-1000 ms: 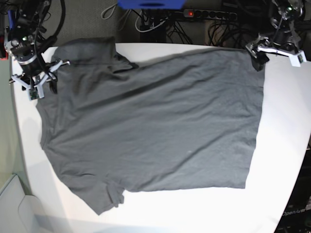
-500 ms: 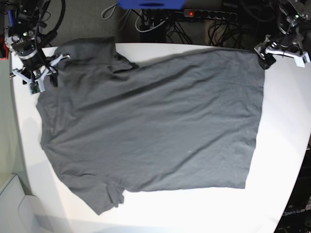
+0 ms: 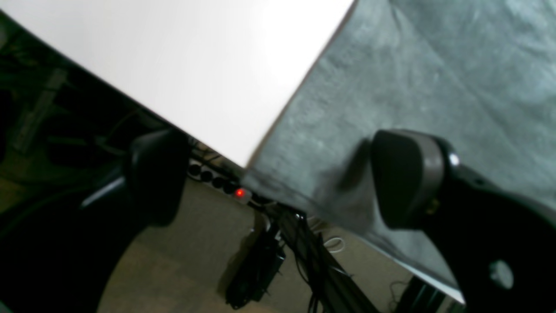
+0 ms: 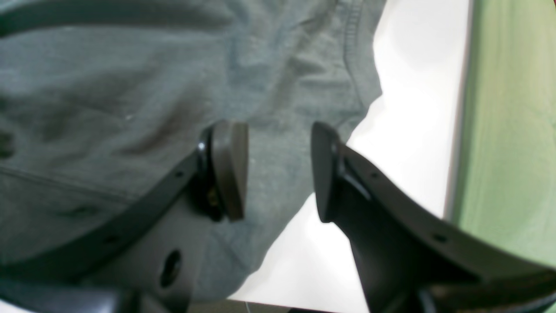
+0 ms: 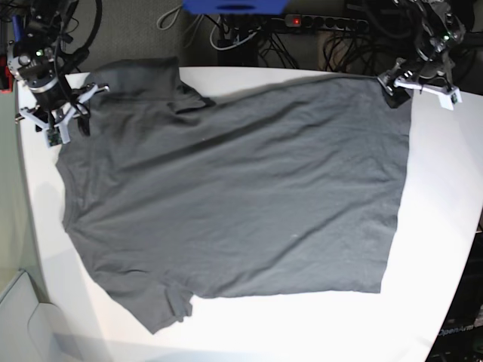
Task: Layout the t-shirt on the table in an organized manner, then fold the t-shirt properly
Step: 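Grasp the shirt corners with both grippers and pull them apart, then pinch the shirt edge with both grippers along the same side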
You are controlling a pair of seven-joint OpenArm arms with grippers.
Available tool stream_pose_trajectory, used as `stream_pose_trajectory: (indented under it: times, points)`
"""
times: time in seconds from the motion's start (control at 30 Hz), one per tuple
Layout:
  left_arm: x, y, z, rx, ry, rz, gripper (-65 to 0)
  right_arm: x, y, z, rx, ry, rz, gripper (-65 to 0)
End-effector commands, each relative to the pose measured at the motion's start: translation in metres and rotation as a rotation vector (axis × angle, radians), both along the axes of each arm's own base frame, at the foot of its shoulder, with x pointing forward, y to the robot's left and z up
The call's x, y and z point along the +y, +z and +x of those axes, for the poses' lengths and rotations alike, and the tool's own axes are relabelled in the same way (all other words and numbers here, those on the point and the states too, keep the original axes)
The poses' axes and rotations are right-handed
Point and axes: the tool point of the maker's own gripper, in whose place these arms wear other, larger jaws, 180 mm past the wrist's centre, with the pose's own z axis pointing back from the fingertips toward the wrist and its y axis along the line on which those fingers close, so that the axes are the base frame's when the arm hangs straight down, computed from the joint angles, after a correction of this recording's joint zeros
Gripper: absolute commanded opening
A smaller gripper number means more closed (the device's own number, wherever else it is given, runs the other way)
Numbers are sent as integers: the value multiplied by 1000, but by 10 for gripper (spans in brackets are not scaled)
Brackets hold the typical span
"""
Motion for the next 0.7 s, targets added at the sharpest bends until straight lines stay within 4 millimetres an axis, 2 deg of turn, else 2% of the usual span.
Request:
stream_pose_trajectory:
  times: [0.0,0.37,0.4,0.5,0.57,0.67]
  points:
    - [-2,17,21,-96,-33,25,0,-1,12,6,-47,6,-6,-394]
    - [-24,4,22,-55,-85,30,0,-1,12,6,-45,7,-5,-394]
    - [-25,4,22,-57,-84,27,-22,-1,12,6,-45,7,-5,-394]
    - [-27,4,22,-57,-83,24,-192,-1,12,6,-45,7,-5,-394]
    - [-26,3,22,-55,-75,25,-280,-1,12,6,-45,7,-5,-394]
    - [-25,4,23,-55,-74,26,-372,-1,12,6,-45,7,-5,-394]
